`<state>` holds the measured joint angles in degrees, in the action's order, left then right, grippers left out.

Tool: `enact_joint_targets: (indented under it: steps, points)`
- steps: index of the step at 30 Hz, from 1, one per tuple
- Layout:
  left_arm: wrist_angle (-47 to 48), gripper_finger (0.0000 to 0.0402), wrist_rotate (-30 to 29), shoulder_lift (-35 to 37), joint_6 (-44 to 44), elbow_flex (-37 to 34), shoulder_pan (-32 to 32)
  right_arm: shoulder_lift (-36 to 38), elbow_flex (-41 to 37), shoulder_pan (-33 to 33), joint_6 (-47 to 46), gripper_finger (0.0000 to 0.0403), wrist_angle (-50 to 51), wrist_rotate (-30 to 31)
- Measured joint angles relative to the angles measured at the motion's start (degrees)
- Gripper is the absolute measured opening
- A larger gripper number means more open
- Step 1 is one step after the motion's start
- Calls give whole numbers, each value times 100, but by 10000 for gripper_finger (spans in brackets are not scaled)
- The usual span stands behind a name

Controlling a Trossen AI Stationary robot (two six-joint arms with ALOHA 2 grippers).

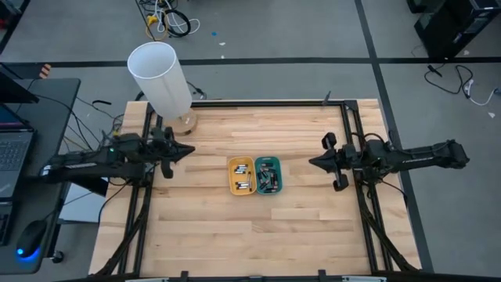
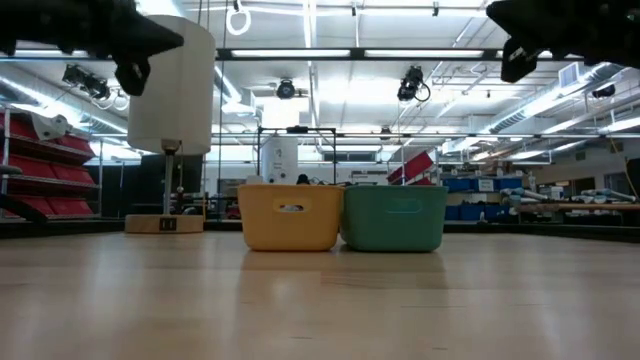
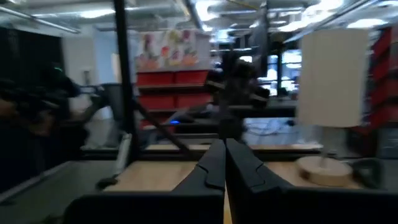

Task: Sort batteries
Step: Return to Home Position

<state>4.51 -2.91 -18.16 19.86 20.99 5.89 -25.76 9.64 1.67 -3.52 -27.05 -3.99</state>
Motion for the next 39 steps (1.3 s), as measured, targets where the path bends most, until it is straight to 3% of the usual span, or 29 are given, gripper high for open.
enact_joint_targets:
  steps: [5,8,13,18,22,27,39]
  points:
    - [-797,17,910,-81,94,-964,-2,2,-230,2,-149,0,-297,-103]
    - [-923,17,1127,-113,567,-1290,-7,-11,-297,6,-213,0,-291,-56]
    - [-1216,16,688,-89,21,-1311,-7,17,-362,4,-169,0,-286,72]
    - [-1249,15,462,-5,-727,-1106,-4,490,-427,-58,54,0,-269,-71]
    - [-1167,15,445,110,-896,-1069,-4,1001,-704,-181,-171,0,-237,-70]
    - [-404,14,483,341,-897,-1060,-4,1479,-930,-275,-285,0,-66,-68]
    - [312,14,532,1485,-890,-1060,-6,1810,-913,-572,-234,0,458,-65]
